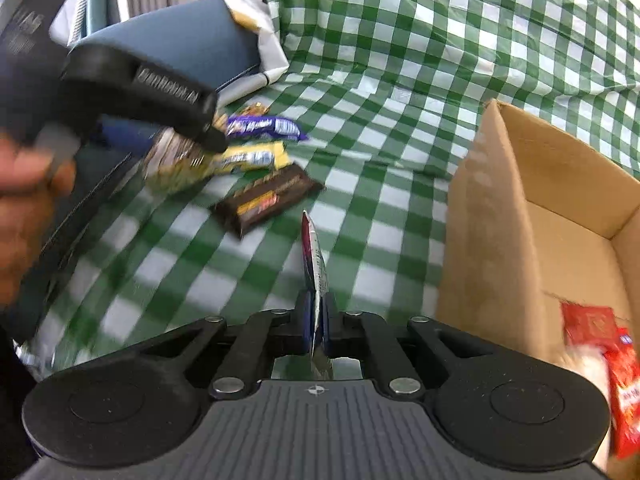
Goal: Organize snacks
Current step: 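Grasp the clear peanut bag with left gripper while right gripper reaches for the silver stick pack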
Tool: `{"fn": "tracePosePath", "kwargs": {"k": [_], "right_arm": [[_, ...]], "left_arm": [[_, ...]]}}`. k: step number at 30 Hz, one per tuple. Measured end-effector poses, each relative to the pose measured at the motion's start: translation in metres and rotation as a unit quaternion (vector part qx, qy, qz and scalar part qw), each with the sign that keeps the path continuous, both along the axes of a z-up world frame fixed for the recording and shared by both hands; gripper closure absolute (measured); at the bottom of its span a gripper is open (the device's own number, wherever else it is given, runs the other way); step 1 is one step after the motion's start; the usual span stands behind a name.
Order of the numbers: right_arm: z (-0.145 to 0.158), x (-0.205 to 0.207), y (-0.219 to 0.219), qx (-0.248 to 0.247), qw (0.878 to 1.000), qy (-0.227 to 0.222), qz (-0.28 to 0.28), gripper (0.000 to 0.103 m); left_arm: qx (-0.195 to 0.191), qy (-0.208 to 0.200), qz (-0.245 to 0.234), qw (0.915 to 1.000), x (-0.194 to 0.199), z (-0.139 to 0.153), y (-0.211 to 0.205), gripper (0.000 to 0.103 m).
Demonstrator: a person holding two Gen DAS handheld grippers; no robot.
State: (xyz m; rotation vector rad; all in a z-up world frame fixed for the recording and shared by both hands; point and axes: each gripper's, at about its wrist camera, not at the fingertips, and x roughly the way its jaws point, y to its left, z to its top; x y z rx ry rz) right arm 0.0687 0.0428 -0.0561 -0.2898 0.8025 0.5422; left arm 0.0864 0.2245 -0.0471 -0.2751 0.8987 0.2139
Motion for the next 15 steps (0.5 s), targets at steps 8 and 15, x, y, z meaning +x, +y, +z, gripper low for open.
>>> {"fn": "tracePosePath", "kwargs": {"k": [8,15], "right_arm": [[-0.02,-0.031,-0.014,-0.006,0.999,0.039,-0.008,0.097],[-0.036,-0.03,-0.019,0.029,0.996,0.09,0.003,0.065]], "left_arm": [[-0.025,0.081,-0.042,0.9955,-0.001,-0.003,-0.015,0.021],[-0.015,0.132,-0.069,0.9888,-0.001,-0.016,-0.031,0.02]]}}
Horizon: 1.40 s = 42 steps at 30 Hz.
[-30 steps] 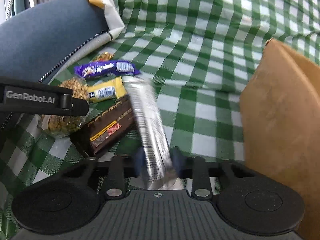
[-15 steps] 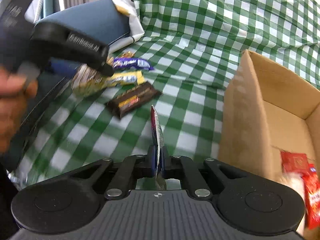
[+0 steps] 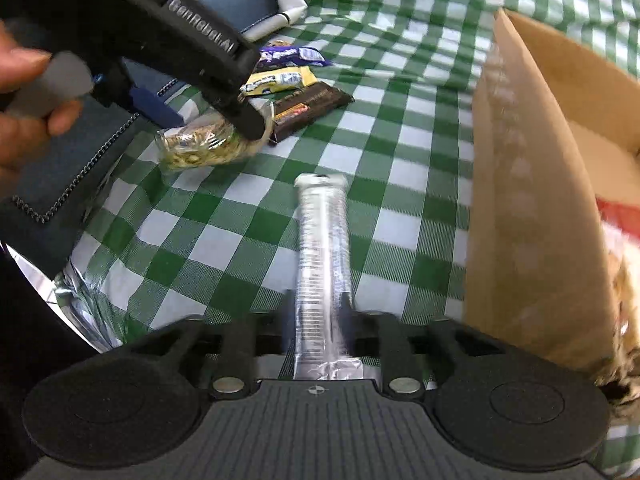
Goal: Organize snacks
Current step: 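Grasp the clear peanut bag with left gripper while right gripper reaches for the silver stick pack, then grasp the silver stick pack with the right gripper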
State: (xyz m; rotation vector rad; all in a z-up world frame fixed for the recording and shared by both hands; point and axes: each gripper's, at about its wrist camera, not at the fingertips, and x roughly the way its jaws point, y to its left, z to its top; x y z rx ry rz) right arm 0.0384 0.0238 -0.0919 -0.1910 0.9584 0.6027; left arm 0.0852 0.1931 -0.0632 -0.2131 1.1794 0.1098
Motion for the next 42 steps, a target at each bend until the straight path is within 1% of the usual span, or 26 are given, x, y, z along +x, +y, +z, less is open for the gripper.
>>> {"fn": "tracePosePath", "kwargs": {"k": [1,4,7,10,13,19,20,21,26,28,35,36,37,38,42], "right_arm": [[-0.002,0.002,-0.001,0.007,1.0,0.005,-0.004,0.062],[-0.003,0.006,-0.002,0.023,1.0,0.017,-0.01,0.061],[-0.006,0.009,0.0,0.029,0.999,0.022,-0.009,0.061],[-0.009,0.011,0.002,0.029,0.999,0.024,-0.006,0.061],[-0.011,0.014,0.004,0.027,0.999,0.025,0.0,0.061],[-0.015,0.015,0.005,0.02,1.0,0.018,0.003,0.061],[-0.015,0.015,0.005,0.019,1.0,0.016,0.003,0.062],[-0.015,0.014,0.005,0.018,1.0,0.012,0.003,0.067],[-0.015,0.012,0.004,0.01,1.0,0.002,0.009,0.072],[-0.015,0.012,0.003,0.01,1.0,0.0,0.007,0.076],[-0.01,0.009,0.001,0.015,1.0,-0.008,0.007,0.08],[-0.01,0.008,0.0,0.016,1.0,-0.01,0.007,0.08],[-0.009,0.008,0.0,0.017,1.0,-0.012,0.007,0.08],[-0.008,0.007,0.0,0.017,1.0,-0.014,0.008,0.08],[-0.005,0.004,-0.001,0.02,1.0,-0.02,0.007,0.08]], "left_arm": [[-0.005,0.002,0.004,1.0,0.0,-0.001,0.001,0.02],[-0.018,0.01,0.019,0.9996,0.003,-0.006,0.006,0.018],[-0.027,0.023,0.027,0.999,0.005,-0.012,0.008,0.018],[-0.015,0.032,0.017,0.9992,0.008,-0.015,0.003,0.017],[0.008,0.046,0.002,0.9989,0.011,-0.022,-0.005,0.013],[0.028,0.061,-0.022,0.9975,0.014,-0.03,-0.014,0.013],[0.03,0.063,-0.024,0.9973,0.014,-0.031,-0.014,0.013],[0.031,0.065,-0.025,0.9971,0.015,-0.032,-0.014,0.013],[0.034,0.08,-0.031,0.9957,0.016,-0.039,-0.013,0.013],[0.04,0.082,-0.037,0.9952,0.016,-0.04,-0.015,0.013],[0.053,0.083,-0.046,0.9941,0.017,-0.044,-0.019,0.013],[0.055,0.082,-0.046,0.9941,0.017,-0.044,-0.019,0.015],[0.055,0.081,-0.045,0.9942,0.017,-0.044,-0.019,0.019],[0.054,0.08,-0.044,0.9944,0.017,-0.043,-0.018,0.019],[0.052,0.059,-0.047,0.9958,0.016,-0.037,-0.018,0.02]]}}
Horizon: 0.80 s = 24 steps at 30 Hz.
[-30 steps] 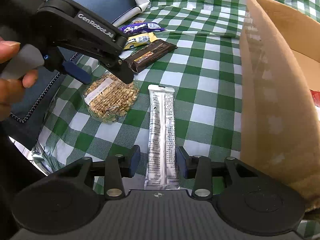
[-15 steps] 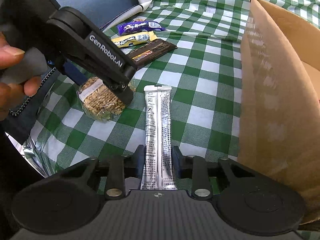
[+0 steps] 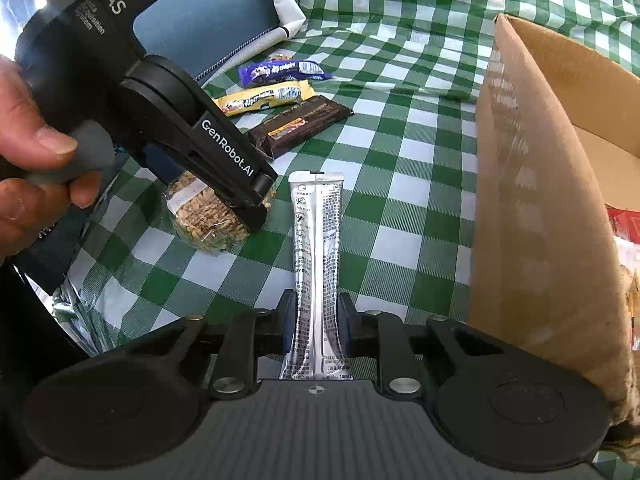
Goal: Organize snacks
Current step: 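Grasp the silver stick pack with the right gripper, then lift the peanut bag with left gripper while right gripper carries the stick pack over the box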
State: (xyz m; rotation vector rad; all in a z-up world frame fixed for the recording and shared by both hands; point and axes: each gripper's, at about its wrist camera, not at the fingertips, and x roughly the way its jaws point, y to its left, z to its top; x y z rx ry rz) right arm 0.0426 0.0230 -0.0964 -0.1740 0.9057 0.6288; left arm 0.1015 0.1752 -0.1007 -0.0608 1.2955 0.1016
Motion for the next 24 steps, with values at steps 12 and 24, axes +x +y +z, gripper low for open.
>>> {"fn": "tracePosePath", "kwargs": {"k": [12,24], "right_arm": [[0.043,-0.008,-0.013,0.037,0.998,-0.047,-0.022,0.081],[0.124,0.008,-0.066,0.043,0.986,-0.159,-0.037,0.081]], "left_arm": [[-0.031,-0.119,0.036,0.9918,-0.014,0.043,0.011,0.02],[-0.029,-0.175,0.046,0.9831,-0.025,0.06,0.012,0.02]]}}
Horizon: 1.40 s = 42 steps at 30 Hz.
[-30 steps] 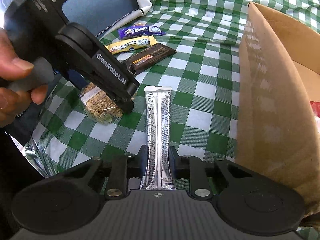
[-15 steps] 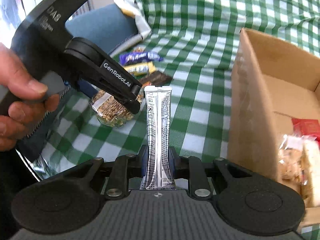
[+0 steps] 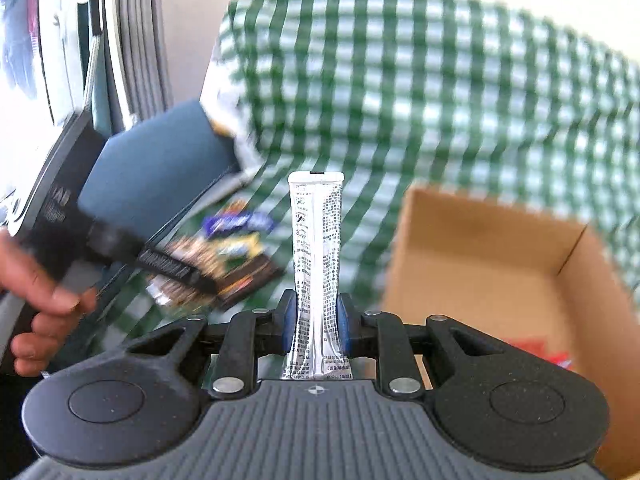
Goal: Organize snacks
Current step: 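Lift the peanut bag with left gripper while right gripper carries the stick pack over the box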
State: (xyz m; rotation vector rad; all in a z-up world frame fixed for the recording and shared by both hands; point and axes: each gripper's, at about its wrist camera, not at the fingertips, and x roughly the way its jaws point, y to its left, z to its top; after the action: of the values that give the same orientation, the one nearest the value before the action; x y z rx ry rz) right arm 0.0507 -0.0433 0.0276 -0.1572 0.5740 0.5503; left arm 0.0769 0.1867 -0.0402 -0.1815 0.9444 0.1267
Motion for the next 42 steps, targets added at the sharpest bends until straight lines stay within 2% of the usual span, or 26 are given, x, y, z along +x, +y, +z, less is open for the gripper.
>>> {"fn": "tracePosePath", "kwargs": {"k": [3,5,8,11,14,18,21,30,39,42], "right_arm": [[0.008,0.005,-0.03,0.007,0.999,-0.034,-0.017,0.081],[0.001,0.01,-0.047,0.017,0.998,-0.046,-0.037,0.081],[-0.018,0.015,-0.068,0.02,0.997,-0.034,-0.069,0.081],[-0.015,0.019,-0.077,0.038,0.995,-0.038,-0.08,0.081],[-0.019,0.019,-0.08,0.033,0.995,-0.039,-0.084,0.081],[-0.021,0.022,-0.083,0.038,0.994,-0.032,-0.096,0.081],[-0.021,0.02,-0.087,0.041,0.993,-0.034,-0.102,0.081],[-0.023,0.024,-0.106,0.024,0.986,-0.057,-0.155,0.081],[-0.024,0.026,-0.14,0.021,0.972,-0.076,-0.22,0.081],[-0.022,0.023,-0.151,0.019,0.964,-0.092,-0.248,0.081]], "left_arm": [[0.005,-0.014,0.003,0.9999,-0.001,0.004,-0.003,0.02],[0.011,-0.031,0.005,0.9994,-0.001,0.009,-0.007,0.02],[0.024,-0.067,0.004,0.9974,-0.005,0.018,-0.019,0.02],[0.039,-0.108,-0.006,0.9933,-0.01,0.027,-0.036,0.02],[0.043,-0.163,-0.013,0.9857,-0.019,0.039,-0.053,0.02],[0.047,-0.241,-0.028,0.9689,-0.03,0.05,-0.074,0.02],[0.056,-0.276,-0.051,0.9582,-0.036,0.053,-0.093,0.02],[0.051,-0.322,-0.107,0.9392,-0.037,0.056,-0.14,0.02],[0.042,-0.35,-0.142,0.9249,-0.046,0.055,-0.172,0.02],[0.041,-0.358,-0.152,0.9203,-0.048,0.054,-0.181,0.02]]}}
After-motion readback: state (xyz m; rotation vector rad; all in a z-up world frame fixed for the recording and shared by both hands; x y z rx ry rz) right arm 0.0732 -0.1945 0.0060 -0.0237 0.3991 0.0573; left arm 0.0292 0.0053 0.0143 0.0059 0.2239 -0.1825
